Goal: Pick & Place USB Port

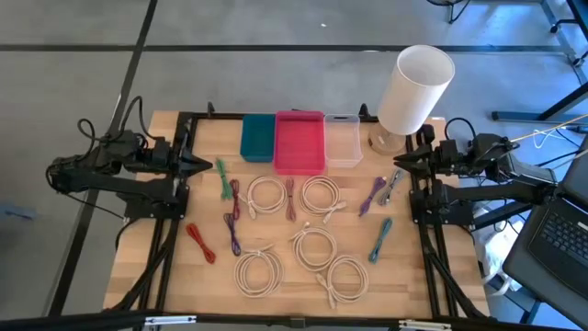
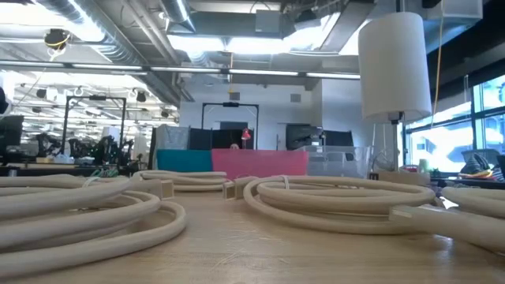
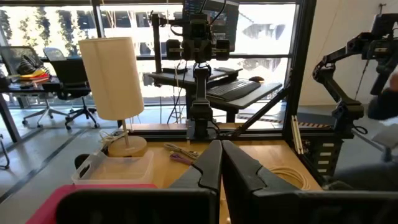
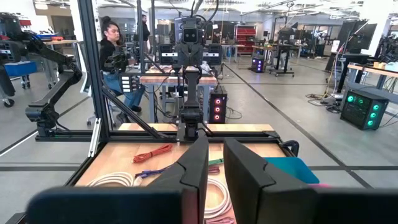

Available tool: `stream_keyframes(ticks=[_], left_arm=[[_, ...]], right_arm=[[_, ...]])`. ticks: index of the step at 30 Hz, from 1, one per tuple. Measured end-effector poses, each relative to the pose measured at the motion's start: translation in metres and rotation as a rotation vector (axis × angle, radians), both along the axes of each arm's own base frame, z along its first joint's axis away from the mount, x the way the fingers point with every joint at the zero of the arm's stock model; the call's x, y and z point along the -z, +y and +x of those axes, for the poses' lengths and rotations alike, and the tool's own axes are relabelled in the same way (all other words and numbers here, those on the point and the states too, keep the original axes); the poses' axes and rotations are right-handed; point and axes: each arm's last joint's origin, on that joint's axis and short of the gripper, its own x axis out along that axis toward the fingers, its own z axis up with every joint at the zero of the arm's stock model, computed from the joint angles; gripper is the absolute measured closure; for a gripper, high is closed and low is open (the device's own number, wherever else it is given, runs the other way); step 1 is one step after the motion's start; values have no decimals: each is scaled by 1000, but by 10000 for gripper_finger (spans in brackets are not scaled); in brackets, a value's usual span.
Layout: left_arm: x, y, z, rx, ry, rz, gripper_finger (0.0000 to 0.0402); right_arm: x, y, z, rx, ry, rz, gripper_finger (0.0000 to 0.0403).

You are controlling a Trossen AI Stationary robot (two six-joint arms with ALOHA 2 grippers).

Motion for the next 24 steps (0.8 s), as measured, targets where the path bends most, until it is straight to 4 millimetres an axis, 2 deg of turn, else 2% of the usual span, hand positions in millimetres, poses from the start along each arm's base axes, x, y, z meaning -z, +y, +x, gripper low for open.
stream_keyframes(ticks=[17,24], left_arm=[[0,0,0,0,0,0,398],[-4,0,1,1,-40,-6,398]], right_arm=[[-3,0,1,-2,-30,-17,348],[2,1,5,-42,26,187,348]])
